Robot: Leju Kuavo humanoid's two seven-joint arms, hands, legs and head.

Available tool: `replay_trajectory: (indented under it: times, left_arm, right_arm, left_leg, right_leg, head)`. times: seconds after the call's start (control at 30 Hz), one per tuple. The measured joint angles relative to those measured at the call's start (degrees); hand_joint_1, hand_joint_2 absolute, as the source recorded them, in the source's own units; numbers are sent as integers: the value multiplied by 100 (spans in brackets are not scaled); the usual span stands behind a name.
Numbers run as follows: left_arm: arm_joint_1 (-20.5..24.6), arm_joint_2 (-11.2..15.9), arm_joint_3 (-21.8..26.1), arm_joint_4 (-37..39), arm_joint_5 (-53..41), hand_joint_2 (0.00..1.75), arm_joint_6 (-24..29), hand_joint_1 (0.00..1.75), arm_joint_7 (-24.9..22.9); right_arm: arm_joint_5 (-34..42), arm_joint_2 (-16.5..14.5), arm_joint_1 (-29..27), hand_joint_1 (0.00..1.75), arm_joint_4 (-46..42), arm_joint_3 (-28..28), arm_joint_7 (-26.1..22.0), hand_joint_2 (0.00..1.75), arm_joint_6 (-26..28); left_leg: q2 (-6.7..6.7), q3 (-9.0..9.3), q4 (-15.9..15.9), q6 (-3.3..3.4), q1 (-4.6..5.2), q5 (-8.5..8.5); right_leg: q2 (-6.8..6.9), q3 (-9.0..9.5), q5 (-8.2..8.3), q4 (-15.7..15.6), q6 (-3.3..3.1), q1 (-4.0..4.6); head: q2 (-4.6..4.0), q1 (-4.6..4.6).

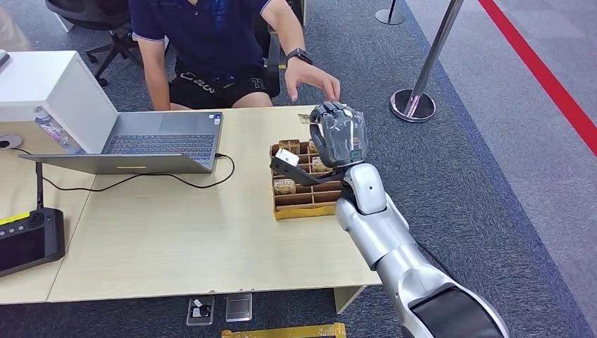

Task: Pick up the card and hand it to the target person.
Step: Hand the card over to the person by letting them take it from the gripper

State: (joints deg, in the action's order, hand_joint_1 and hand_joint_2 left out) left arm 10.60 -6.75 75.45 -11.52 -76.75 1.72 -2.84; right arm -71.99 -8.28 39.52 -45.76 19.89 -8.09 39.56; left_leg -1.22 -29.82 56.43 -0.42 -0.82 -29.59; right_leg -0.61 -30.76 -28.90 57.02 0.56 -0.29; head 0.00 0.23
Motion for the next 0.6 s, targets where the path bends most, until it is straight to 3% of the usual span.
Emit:
replay_trajectory:
  times: [0.6]
  left_arm:
    - [-11, -20, 8, 0, 7, 175, -21, 0, 94]
  right_arm:
    - [-976, -323, 557, 131, 814, -250, 432, 175, 11]
  left_leg:
    - [-1, 0, 1, 0, 0, 0]
  right_leg:
    - [0, 0, 0, 0, 0, 0]
  head:
    - [0, 0]
